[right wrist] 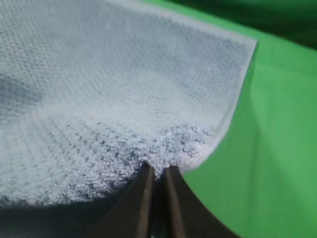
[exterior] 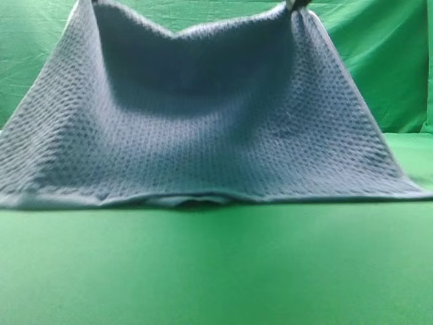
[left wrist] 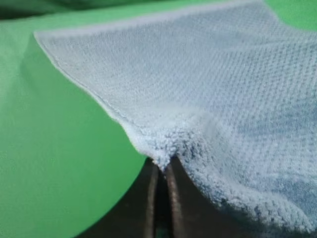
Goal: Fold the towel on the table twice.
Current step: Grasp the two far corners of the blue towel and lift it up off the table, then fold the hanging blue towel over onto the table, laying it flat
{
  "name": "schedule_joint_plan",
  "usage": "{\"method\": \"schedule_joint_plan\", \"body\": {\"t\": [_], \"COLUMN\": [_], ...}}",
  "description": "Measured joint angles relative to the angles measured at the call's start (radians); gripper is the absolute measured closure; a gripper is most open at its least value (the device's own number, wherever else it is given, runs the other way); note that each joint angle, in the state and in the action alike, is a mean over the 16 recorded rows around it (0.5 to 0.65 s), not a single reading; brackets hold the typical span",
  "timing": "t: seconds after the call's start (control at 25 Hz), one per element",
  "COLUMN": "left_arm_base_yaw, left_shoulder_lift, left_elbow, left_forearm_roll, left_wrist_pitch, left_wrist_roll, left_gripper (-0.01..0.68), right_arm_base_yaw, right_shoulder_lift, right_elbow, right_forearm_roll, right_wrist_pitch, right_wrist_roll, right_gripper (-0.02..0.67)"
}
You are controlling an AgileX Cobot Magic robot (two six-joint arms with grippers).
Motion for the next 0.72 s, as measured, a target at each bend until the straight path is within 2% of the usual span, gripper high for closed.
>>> {"method": "schedule_joint_plan", "body": {"t": [0.2,0.44,0.72], "left_arm_base_yaw": [0.0,0.0,0.0], "left_shoulder_lift": [0.0,0.0,0.0], "left_elbow": [-0.092,-0.132,-0.135], "left_forearm_roll": [-0.064,-0.153,-0.193], "left_wrist_pitch": [-0.116,-0.267,-0.296], "left_wrist_roll": [0.024,0.077,0.133], "left_gripper": [0.673,0.673,0.673], "right_arm_base_yaw": [0.0,0.0,-0.008], "right_shoulder_lift": [0.0,0.0,-0.001], "right_elbow": [-0.071,-0.104,-0.109], "right_forearm_roll": [0.011,0.029,0.038], "right_wrist_pitch": [-0.156,-0.329,-0.336], "right_wrist_roll": [0.0,-0.001,-0.001], "right_gripper": [0.649,0.649,0.649]}}
